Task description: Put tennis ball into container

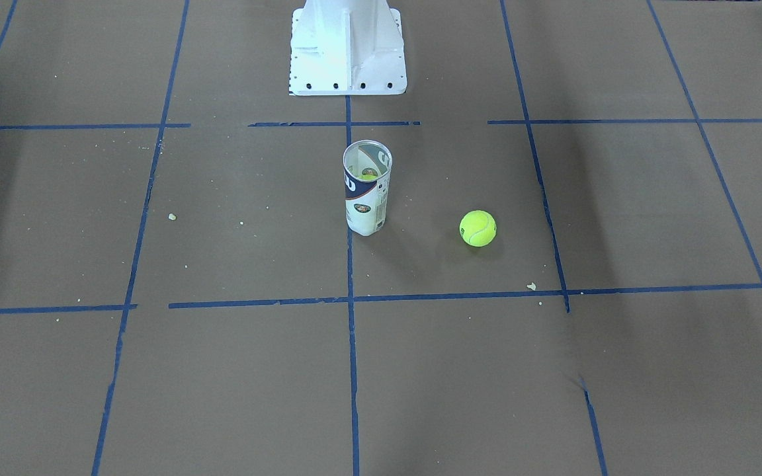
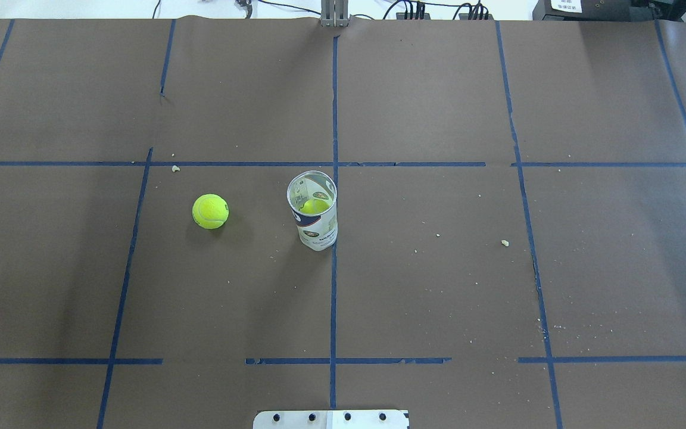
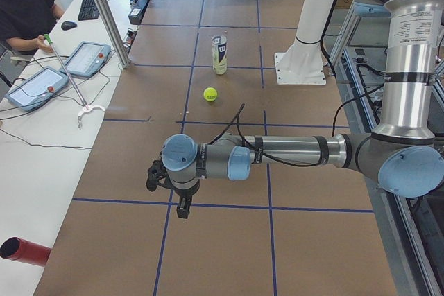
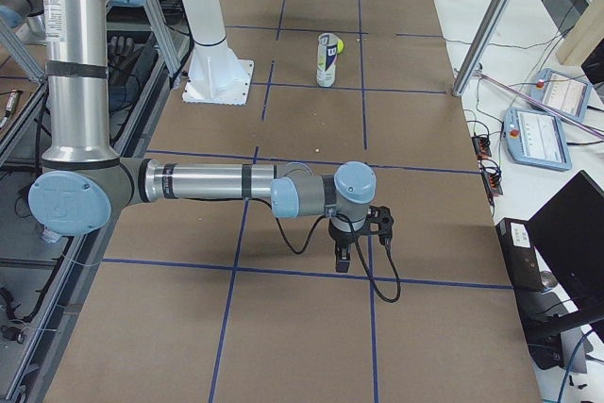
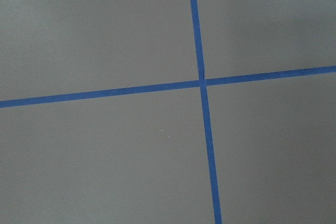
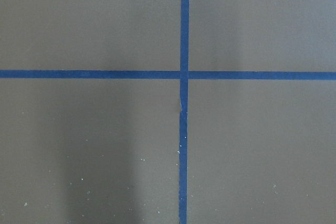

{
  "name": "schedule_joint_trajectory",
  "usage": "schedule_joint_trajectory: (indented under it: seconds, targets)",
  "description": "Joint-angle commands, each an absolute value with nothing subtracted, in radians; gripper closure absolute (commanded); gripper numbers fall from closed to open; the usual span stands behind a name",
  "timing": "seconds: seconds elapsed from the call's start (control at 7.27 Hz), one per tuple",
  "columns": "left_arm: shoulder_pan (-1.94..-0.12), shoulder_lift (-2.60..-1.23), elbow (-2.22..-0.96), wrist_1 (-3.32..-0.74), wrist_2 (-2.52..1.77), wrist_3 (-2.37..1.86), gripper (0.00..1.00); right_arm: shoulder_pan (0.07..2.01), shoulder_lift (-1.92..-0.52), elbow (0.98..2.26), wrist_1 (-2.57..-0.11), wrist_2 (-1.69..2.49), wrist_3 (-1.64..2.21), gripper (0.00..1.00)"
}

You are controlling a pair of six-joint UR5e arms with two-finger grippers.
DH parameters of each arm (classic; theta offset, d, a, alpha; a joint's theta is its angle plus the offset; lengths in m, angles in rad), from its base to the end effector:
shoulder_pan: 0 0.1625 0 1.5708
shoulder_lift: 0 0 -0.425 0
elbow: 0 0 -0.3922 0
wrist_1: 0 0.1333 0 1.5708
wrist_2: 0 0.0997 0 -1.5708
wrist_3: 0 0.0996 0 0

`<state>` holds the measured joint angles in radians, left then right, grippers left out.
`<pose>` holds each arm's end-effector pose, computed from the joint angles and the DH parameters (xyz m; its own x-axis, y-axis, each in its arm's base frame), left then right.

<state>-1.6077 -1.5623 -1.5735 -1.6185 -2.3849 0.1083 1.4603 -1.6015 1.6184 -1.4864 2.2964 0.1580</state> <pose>-0.0790 -0.4885 0.6539 0.6871 0.1130 -0.7177 -0.0376 0.9920 0.1202 0.0132 -0.4903 0.6447 0.7442 0.0082 0.6679 -0.0075 1.0000 -0.0040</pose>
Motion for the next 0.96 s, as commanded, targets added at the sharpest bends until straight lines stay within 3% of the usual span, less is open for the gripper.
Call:
schedule_joint_trajectory:
  seconds: [0.0,0.28,0.41,0.83]
  targets:
    - [-1.608,-1.563,-1.566,-1.623,-2.388,0.109,0.0,1.46,-1.601,1.618,-1.486,2.296,0.158,0.0]
    - [-1.606,-1.568,-1.542,-1.634,-2.388,0.107,0.0,1.46,-1.601,1.618,-1.486,2.296,0.158,0.0]
    - [-1.603,-1.603,-1.598,-1.611,-2.384,0.018,0.0,1.46,-1.601,1.618,-1.486,2.296,0.158,0.0]
    - [-1.323,-1.609,-1.953,-1.574,-2.356,-0.5,0.0,1.46,-1.601,1.618,-1.486,2.296,0.158,0.0]
